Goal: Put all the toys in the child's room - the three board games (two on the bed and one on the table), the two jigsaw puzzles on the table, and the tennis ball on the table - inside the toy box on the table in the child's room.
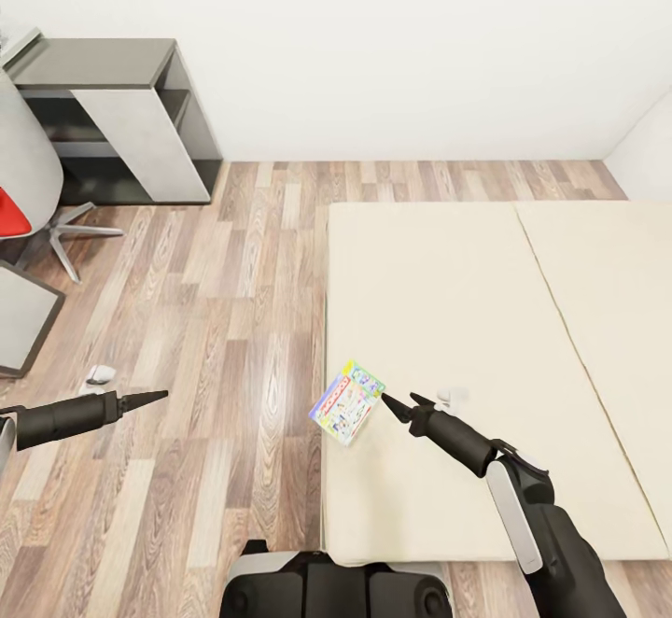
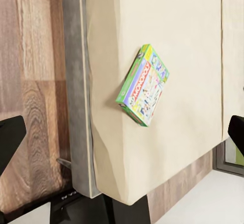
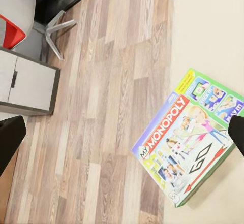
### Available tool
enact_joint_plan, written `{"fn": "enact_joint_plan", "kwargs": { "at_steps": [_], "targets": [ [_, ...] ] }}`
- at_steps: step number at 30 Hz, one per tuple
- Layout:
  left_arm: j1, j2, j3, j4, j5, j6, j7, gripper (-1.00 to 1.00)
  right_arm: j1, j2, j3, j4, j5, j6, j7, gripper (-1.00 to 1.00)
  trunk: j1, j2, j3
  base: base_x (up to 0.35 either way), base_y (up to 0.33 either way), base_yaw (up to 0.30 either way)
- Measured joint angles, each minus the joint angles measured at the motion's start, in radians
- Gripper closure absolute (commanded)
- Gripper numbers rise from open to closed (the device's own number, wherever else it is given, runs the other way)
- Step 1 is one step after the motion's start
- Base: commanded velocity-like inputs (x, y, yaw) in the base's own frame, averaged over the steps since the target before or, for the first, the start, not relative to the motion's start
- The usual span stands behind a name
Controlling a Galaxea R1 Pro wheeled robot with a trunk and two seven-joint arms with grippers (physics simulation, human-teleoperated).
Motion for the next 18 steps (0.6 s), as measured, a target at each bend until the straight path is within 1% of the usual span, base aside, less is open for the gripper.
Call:
{"fn": "enact_joint_plan", "kwargs": {
  "at_steps": [4, 8, 14, 18],
  "targets": [
    [0.000, 0.000, 0.001, 0.000, 0.000, 0.000, 0.000, -1.00, 0.000, -0.002, 0.000, 0.000, -0.001, 0.000, 0.000, -1.00, 0.000, 0.000, 0.007, 0.000, 0.000, 0.000],
    [0.000, 0.001, 0.000, 0.000, 0.000, 0.000, 0.000, -1.00, 0.000, 0.002, 0.002, -0.001, -0.001, 0.000, 0.000, -1.00, 0.000, 0.000, 0.013, 0.000, 0.000, 0.000],
    [0.000, 0.001, 0.001, 0.000, -0.001, 0.000, 0.000, -1.00, 0.000, 0.000, 0.001, -0.001, -0.001, 0.000, 0.002, -1.00, 0.000, 0.000, 0.023, 0.000, 0.000, 0.000],
    [0.000, 0.001, 0.000, 0.000, -0.001, 0.000, 0.000, -1.00, 0.000, 0.004, 0.003, -0.002, -0.001, 0.000, 0.002, -1.00, 0.000, 0.000, 0.029, 0.000, 0.000, 0.000]
  ]
}}
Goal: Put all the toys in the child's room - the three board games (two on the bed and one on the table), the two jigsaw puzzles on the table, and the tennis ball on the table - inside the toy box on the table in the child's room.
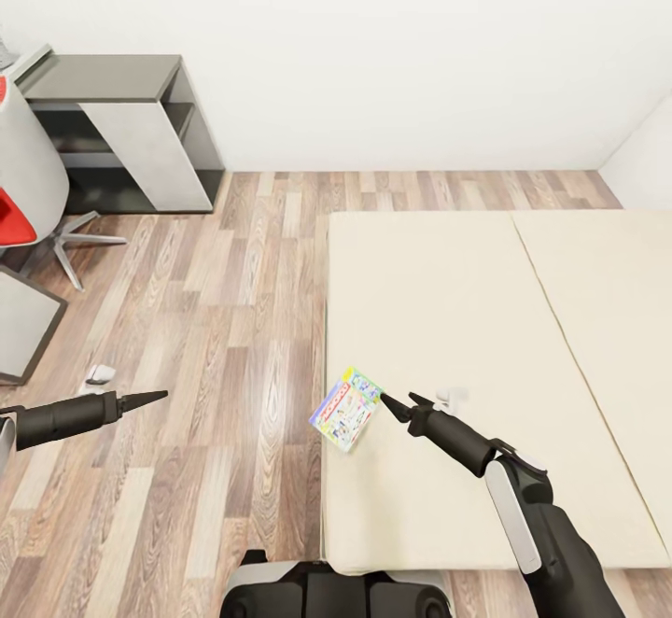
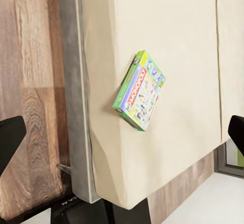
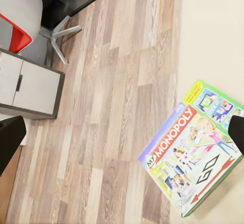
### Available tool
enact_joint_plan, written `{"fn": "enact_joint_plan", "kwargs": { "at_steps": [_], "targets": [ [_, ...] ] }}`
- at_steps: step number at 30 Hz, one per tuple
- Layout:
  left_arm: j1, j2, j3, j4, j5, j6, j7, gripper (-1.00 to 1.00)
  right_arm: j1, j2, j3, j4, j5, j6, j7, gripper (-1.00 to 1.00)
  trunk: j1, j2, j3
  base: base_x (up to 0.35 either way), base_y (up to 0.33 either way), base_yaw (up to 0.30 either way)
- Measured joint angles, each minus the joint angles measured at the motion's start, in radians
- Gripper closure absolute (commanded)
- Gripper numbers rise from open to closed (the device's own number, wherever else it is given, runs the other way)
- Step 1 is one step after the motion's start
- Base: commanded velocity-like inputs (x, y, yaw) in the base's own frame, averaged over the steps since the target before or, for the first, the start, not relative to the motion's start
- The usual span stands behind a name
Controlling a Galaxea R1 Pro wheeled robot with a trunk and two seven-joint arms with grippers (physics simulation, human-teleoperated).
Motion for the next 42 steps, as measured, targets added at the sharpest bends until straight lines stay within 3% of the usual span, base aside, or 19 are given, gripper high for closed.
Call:
{"fn": "enact_joint_plan", "kwargs": {
  "at_steps": [29, 42],
  "targets": [
    [0.000, 0.002, 0.002, 0.000, 0.000, 0.000, -0.002, -1.00, 0.000, 0.005, 0.002, 0.002, 0.001, 0.000, -0.003, -1.00, 0.000, 0.000, 0.047, 0.000, 0.000, 0.000],
    [0.000, 0.002, 0.001, 0.000, -0.002, 0.000, -0.053, -1.00, 0.000, 0.004, 0.000, 0.001, 0.002, 0.000, -0.002, -1.00, 0.000, 0.000, 0.069, 0.000, 0.000, 0.000]
  ]
}}
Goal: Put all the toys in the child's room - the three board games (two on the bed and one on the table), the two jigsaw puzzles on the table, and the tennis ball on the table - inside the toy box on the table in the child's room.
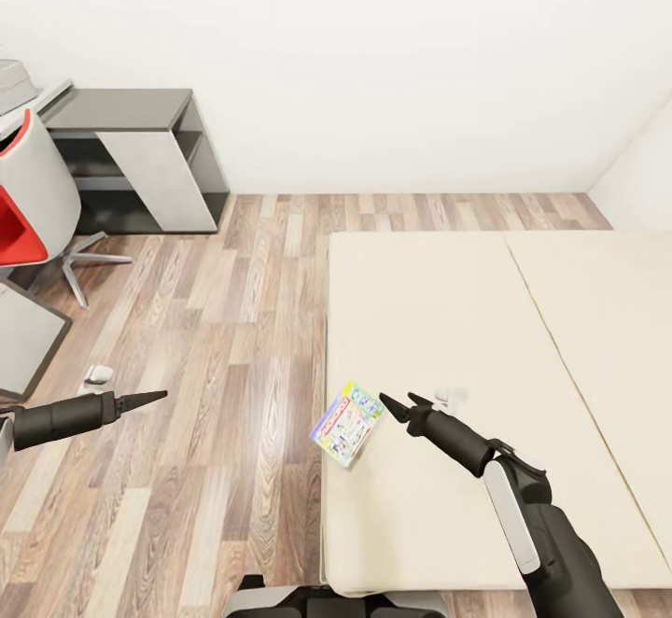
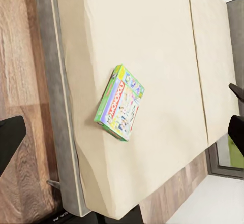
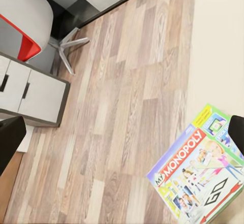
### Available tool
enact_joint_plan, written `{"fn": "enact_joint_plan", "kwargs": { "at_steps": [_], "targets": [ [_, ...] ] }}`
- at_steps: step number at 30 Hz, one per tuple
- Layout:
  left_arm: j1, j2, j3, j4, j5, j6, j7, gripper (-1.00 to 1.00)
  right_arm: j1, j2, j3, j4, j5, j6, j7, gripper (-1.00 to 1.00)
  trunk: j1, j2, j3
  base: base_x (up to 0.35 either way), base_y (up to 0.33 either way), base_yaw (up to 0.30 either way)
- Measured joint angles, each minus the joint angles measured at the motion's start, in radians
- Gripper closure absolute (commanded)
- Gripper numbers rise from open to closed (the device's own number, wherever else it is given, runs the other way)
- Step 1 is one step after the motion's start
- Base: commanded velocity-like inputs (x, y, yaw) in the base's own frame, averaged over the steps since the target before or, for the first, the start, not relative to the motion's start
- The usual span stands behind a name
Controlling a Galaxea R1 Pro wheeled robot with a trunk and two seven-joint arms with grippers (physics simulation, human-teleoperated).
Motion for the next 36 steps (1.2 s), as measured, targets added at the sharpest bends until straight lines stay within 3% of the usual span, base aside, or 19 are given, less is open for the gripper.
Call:
{"fn": "enact_joint_plan", "kwargs": {
  "at_steps": [36],
  "targets": [
    [0.000, 0.000, 0.004, 0.000, -0.001, 0.000, -0.001, -1.00, 0.000, 0.001, 0.002, 0.007, -0.001, 0.000, -0.001, -1.00, 0.000, 0.000, 0.059, 0.000, 0.000, 0.000]
  ]
}}
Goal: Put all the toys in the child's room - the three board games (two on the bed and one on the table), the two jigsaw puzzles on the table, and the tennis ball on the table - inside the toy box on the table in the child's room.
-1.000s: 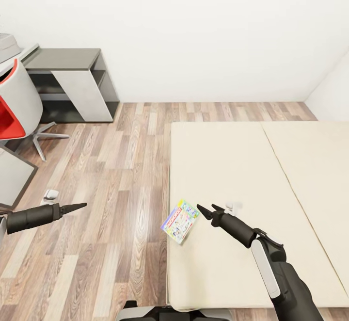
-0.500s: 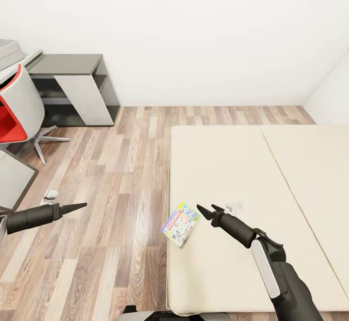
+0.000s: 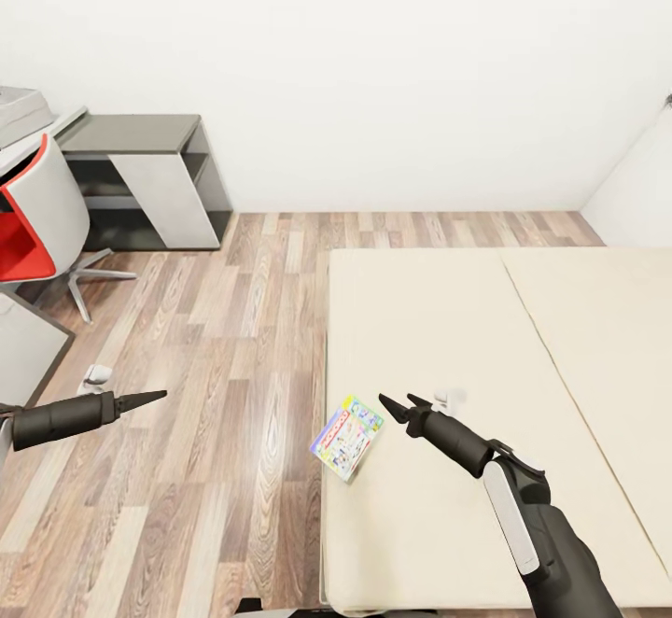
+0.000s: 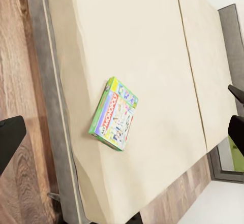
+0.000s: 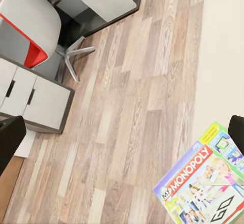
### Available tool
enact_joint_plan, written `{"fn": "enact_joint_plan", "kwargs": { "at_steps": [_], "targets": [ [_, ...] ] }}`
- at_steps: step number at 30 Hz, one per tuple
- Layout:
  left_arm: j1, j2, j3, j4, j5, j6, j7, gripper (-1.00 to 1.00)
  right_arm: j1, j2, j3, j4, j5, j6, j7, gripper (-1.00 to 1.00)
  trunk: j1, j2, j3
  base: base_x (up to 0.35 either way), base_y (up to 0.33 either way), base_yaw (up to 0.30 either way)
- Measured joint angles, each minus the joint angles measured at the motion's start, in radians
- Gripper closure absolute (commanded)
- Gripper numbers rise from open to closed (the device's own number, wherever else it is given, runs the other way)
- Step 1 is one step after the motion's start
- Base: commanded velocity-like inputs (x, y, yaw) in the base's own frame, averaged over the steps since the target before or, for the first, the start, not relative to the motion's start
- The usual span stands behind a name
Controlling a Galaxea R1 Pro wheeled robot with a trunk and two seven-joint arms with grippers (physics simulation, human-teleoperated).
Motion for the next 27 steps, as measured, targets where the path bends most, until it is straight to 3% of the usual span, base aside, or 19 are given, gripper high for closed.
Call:
{"fn": "enact_joint_plan", "kwargs": {
  "at_steps": [27],
  "targets": [
    [0.000, 0.000, 0.007, -0.001, 0.001, 0.000, 0.000, -1.00, 0.000, 0.000, 0.000, -0.004, 0.001, 0.000, 0.000, -1.00, 0.000, 0.000, 0.044, 0.000, 0.000, 0.000]
  ]
}}
